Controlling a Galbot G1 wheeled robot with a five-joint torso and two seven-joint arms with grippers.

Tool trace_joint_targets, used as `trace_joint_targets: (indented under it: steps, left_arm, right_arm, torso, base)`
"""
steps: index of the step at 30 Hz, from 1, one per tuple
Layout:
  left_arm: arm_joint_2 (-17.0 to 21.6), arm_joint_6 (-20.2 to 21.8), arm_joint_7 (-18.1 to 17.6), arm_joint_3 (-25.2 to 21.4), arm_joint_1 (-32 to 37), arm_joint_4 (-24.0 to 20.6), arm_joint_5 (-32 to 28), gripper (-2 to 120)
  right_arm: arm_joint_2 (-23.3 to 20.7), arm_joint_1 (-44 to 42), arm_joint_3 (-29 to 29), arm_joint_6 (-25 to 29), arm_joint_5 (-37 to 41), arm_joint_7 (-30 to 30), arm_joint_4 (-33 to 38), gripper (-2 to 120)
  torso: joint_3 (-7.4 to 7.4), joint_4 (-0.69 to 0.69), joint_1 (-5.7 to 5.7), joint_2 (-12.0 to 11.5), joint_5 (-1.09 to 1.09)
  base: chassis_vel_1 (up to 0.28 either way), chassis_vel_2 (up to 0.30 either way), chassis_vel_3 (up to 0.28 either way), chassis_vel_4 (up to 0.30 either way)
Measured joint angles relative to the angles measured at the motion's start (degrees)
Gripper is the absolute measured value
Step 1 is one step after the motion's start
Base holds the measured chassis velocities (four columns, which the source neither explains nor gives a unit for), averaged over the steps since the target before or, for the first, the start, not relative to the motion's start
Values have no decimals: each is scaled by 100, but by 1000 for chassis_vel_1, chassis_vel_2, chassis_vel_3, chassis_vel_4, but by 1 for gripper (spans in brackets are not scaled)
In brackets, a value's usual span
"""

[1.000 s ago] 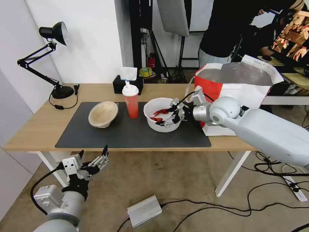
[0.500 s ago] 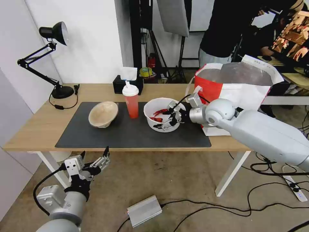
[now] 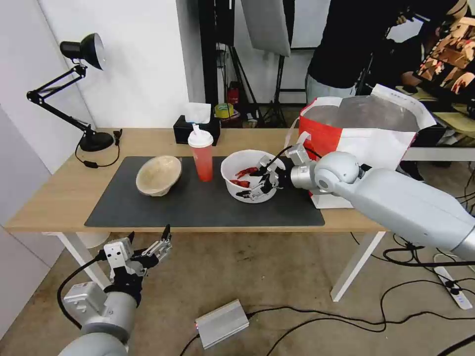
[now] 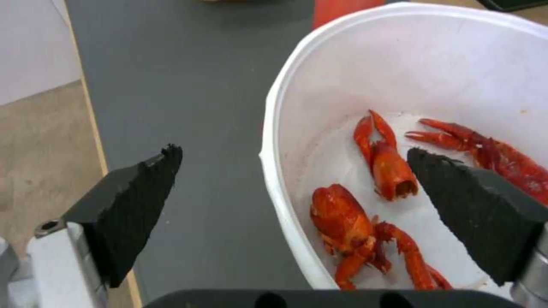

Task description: Pick up the trash from the table and place it into the takeout bag.

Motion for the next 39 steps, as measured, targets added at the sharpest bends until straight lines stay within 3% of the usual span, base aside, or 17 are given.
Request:
trace_joint_targets:
  steps: [35, 39]
  left_arm:
    - [-60, -14, -3, 277, -214, 170, 80, 100]
    - [-65, -14, -4, 290, -214, 172, 86, 100]
  right_arm:
    - [231, -103, -32, 135, -191, -289, -494, 100]
    - [246, -132, -30, 154, -214, -317, -538, 94]
  torso:
    - [0, 0, 0, 0, 0]
    - [0, 0, 0, 0, 0]
  base:
    - [0, 0, 0, 0]
    - [0, 0, 0, 0]
